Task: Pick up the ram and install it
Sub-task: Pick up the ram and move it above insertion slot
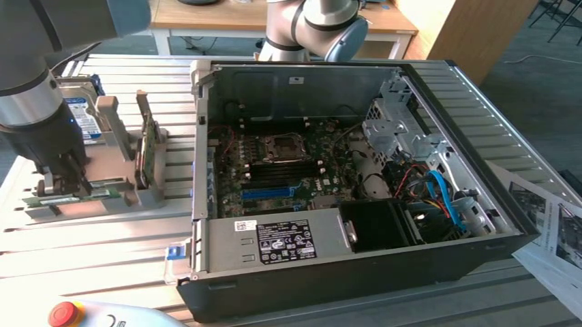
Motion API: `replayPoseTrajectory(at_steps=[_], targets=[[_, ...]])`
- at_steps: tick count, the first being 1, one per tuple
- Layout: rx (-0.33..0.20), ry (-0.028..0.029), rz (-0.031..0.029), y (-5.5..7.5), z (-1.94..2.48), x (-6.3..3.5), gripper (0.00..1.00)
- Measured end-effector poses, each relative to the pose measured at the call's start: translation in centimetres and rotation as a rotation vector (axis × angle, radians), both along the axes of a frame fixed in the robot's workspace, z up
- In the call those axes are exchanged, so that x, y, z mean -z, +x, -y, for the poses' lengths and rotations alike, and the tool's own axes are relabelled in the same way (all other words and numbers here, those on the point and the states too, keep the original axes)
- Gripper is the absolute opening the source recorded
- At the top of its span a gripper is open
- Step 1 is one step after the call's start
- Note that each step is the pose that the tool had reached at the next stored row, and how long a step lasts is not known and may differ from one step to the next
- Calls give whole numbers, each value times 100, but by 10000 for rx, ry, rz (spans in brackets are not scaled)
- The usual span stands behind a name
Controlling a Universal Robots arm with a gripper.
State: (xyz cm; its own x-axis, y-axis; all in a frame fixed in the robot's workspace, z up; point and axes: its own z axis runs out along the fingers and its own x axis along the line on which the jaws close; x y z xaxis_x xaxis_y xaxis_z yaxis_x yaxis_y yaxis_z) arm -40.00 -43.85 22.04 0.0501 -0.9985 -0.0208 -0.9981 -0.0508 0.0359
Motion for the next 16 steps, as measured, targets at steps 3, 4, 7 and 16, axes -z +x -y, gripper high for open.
replayPoseTrajectory(at_steps=[3,4,7,16], targets=[[0,-1,0,0,0,-39,12],[0,-1,0,0,0,-54,12],[0,-3,0,0,0,-102,12],[0,-23,0,0,0,-252,12]])
